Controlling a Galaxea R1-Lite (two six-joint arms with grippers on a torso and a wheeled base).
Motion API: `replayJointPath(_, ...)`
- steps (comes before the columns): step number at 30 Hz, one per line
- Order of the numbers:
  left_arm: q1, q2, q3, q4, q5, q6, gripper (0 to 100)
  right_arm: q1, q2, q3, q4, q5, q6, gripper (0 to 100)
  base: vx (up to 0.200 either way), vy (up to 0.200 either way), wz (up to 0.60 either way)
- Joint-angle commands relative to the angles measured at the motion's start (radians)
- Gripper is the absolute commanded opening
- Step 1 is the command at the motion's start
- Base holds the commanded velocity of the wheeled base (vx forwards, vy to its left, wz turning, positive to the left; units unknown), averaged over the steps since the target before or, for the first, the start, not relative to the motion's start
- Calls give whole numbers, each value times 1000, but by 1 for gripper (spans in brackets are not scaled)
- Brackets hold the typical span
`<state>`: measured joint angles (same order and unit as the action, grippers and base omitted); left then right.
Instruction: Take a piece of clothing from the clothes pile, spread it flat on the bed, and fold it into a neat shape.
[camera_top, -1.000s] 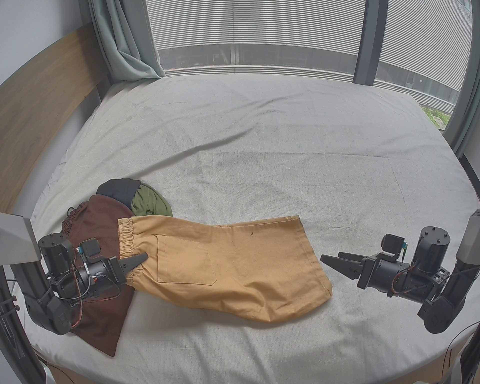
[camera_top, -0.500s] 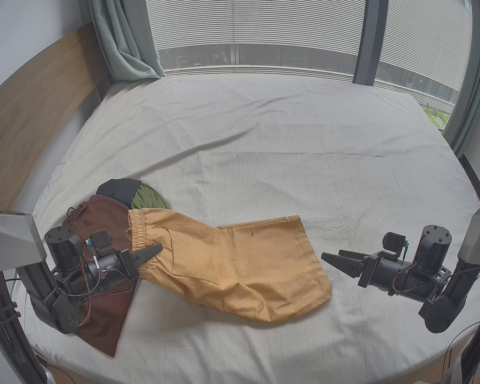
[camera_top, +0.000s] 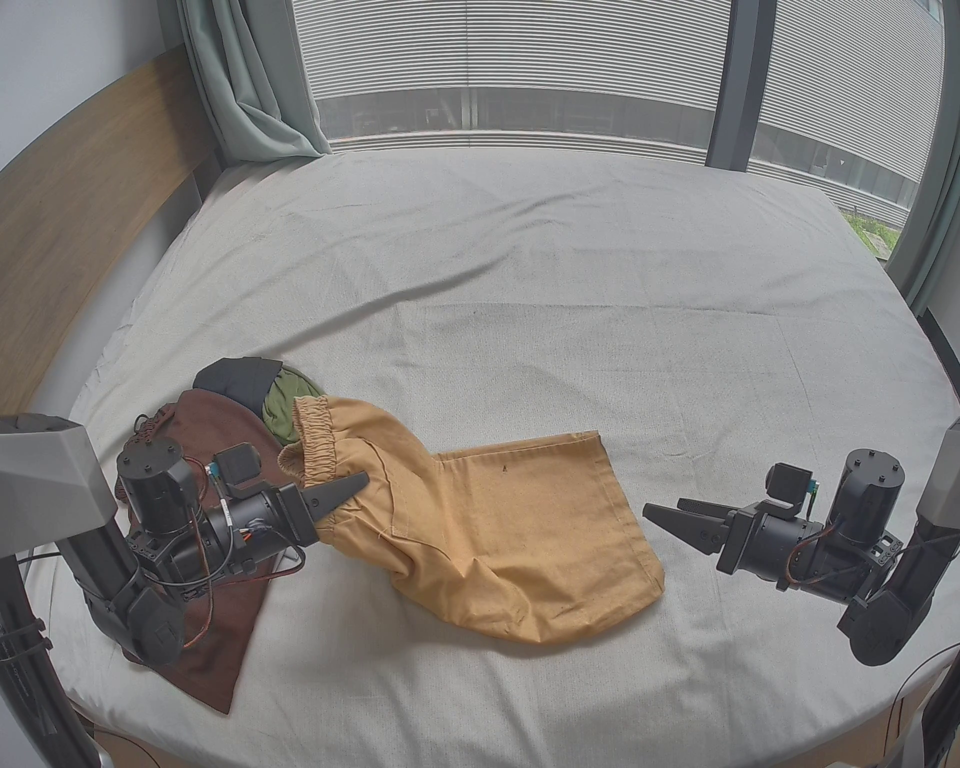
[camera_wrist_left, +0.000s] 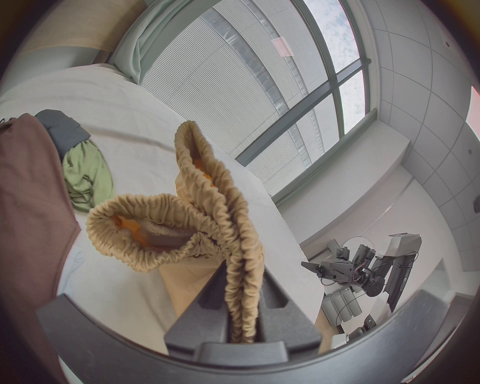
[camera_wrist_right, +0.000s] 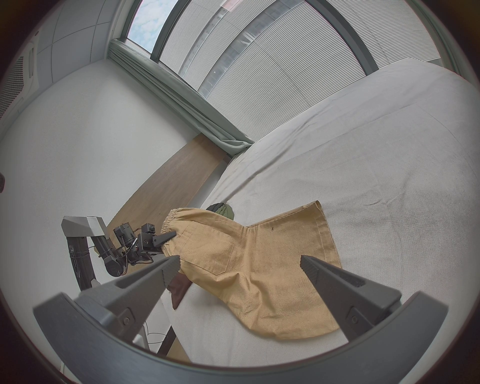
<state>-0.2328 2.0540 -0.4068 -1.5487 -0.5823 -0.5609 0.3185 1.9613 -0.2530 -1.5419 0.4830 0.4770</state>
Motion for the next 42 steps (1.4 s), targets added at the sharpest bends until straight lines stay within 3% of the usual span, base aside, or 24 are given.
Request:
replayJointPath(1,-42,25,-35,-1,1,-5,0,1,1,0,-1,0,0,100,0,0,0)
replayJointPath(15,-129,94,-90,1,22,-14,0,-1,-2,-3,0,0,2,100,0,0,0)
replayJointPath(22,-184,115,-165,1,22,-106,0,-1,-2,-5,0,0,2,100,0,0,0)
replayJointPath(42,-254,256,-287,10,39,-108,0,1,-2,-8,0,0,0,100,0,0,0)
